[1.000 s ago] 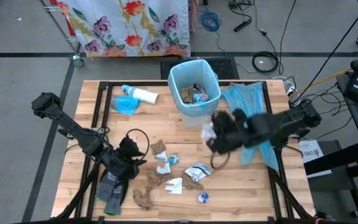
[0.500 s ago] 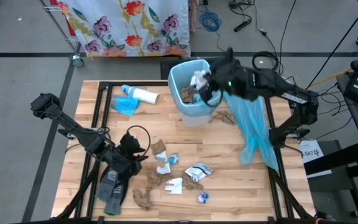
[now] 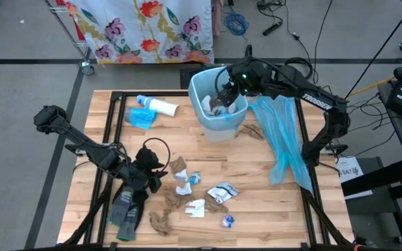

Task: Place trash/remove bag and relplace
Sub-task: Put the white paper into the trash bin

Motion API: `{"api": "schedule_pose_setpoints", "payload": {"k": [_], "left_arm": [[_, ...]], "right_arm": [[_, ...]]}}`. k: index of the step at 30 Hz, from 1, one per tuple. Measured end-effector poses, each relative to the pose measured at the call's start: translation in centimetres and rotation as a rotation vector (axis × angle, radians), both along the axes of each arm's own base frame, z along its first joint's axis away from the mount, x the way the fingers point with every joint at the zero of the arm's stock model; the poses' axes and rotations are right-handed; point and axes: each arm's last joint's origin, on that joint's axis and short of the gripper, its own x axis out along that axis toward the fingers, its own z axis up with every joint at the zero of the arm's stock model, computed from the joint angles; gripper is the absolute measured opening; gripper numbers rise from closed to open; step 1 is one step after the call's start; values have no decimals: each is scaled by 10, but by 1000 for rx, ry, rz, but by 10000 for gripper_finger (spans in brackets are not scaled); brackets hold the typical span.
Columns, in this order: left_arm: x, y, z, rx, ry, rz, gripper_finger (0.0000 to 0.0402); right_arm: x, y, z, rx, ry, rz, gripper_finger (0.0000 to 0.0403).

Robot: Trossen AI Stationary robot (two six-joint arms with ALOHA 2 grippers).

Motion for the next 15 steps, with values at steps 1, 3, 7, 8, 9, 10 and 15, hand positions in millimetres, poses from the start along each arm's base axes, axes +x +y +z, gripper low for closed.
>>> {"api": "schedule_pose_setpoints", "payload": {"k": [1,3,7,8,9,10,15], "left_arm": [[0,0,0,1,0,-1,171],[1,0,-1,11,8,-8,171],[4,-2,-7,117,53,-93,171],[5,-3,-9,152,68,-118,171],[6,-4,-12,189,84,-141,171],[8,-4,-14,224,100,-161,171],[18,-5,-27,347,165,-236,171]], "right_arm": [[-3,3,0,16,17,17,174],[-11,10,3,48,27,48,184],[-29,31,8,145,42,78,191],[-34,38,8,166,54,77,191],[-38,45,8,187,69,78,191],[-42,53,9,207,79,80,191],[-57,92,8,300,130,95,190]]}}
